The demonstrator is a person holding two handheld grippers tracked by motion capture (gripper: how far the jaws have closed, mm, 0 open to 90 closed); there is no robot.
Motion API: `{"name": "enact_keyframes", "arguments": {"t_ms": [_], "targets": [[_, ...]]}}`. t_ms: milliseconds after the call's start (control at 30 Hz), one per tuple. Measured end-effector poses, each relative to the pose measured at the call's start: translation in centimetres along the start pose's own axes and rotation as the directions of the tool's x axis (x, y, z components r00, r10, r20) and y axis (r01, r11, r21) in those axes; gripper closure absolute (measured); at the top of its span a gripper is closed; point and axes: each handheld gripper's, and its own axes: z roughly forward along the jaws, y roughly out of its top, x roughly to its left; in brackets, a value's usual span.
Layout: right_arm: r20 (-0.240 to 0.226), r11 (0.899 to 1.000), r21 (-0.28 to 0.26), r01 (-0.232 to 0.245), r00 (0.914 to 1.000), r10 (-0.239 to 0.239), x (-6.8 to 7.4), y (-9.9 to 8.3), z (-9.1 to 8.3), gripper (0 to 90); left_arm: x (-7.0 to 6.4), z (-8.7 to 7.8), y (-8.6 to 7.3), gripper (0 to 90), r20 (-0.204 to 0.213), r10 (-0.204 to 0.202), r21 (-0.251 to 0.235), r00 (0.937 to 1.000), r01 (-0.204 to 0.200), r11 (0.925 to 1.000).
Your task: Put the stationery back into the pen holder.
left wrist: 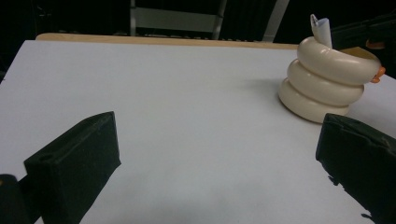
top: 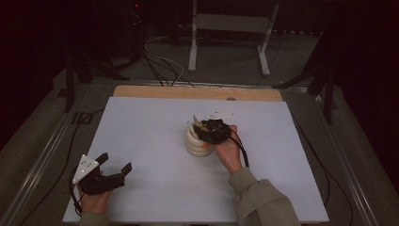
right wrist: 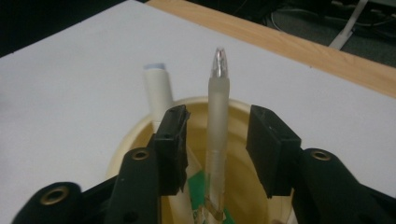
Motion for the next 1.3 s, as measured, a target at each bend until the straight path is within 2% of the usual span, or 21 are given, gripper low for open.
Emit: {"name": "enact_keyframes", "arguments": {"t_ms": [133,367,633,833,1000,1300], "targets": [[0.009,1.0,-0.015,0.003,1.0,-0.003,-0.1,0.2,-0.3,50.6,0.0,0.0,0.0,0.1,0.0,0.001,0.001,1.0,-0.001,1.0],[0.007,0.998,-0.026,-0.064,0.9979,0.064,-0.9,0.5,-0.6,27.6,0.0,0.0,0.0,0.2,0.0,0.001,0.001,1.0,-0.001,1.0],[0.025,0.999,-0.002,-0.054,0.9982,0.054,-1.3,0.6,-0.8,14.4,-0.1,0.1,0.0,0.1,0.001,0.002,0.003,1.0,-0.002,1.0],[0.038,0.999,-0.014,-0.052,0.9979,0.052,-1.8,0.7,-1.4,4.5,0.0,0.1,0.0,0.1,0.001,0.002,0.002,1.0,-0.002,1.0],[0.046,0.999,-0.008,-0.042,0.998,0.043,-2.5,0.7,-2.0,0.0,0.0,0.1,0.0,0.2,0.001,0.001,0.001,1.0,-0.001,1.0],[0.067,0.999,-0.02,-0.041,0.9968,0.043,-3.9,0.4,-3.8,0.0,-0.1,0.0,0.0,0.1,-0.001,0.001,0.0,1.0,-0.001,1.0]]}}
